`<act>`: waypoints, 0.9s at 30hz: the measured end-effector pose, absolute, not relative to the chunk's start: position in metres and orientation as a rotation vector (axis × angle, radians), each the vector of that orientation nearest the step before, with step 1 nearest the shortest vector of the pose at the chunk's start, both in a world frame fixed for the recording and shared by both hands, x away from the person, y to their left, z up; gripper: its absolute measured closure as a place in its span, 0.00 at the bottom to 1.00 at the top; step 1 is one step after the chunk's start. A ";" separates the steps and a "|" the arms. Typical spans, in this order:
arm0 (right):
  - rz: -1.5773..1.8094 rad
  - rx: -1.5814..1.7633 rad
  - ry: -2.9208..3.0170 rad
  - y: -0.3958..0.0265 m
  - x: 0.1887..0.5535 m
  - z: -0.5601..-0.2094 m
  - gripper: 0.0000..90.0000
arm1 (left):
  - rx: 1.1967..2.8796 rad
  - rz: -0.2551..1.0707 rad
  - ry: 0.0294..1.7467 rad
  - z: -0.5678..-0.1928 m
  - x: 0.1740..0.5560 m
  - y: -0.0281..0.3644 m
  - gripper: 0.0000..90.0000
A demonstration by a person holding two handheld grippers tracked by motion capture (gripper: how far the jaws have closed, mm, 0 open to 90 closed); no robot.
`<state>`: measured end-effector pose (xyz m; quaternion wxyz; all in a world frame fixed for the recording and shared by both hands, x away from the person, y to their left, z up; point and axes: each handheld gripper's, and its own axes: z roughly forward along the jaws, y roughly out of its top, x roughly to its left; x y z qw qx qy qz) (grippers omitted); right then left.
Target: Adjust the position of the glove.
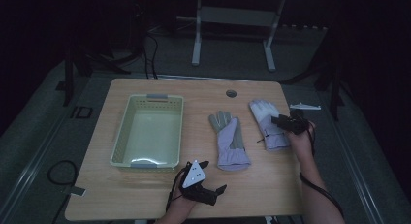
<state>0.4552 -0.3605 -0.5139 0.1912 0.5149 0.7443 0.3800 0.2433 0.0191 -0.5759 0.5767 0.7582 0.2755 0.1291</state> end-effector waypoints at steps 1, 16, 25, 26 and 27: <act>1.061 1.452 2.092 -0.360 0.457 -0.517 0.60 | 1.775 0.302 0.645 -0.576 0.243 0.019 0.01; 0.920 1.506 2.144 -0.349 0.461 -0.537 0.84 | 1.775 0.302 0.645 -0.576 0.243 0.019 0.01; 0.986 1.509 2.083 -0.353 0.439 -0.494 0.89 | 1.774 0.302 0.646 -0.576 0.243 0.019 0.01; 1.016 1.515 2.081 -0.355 0.434 -0.487 0.89 | 1.775 0.303 0.645 -0.576 0.243 0.019 0.01; 1.038 1.520 2.071 -0.357 0.430 -0.482 0.89 | 1.775 0.303 0.645 -0.576 0.243 0.019 0.01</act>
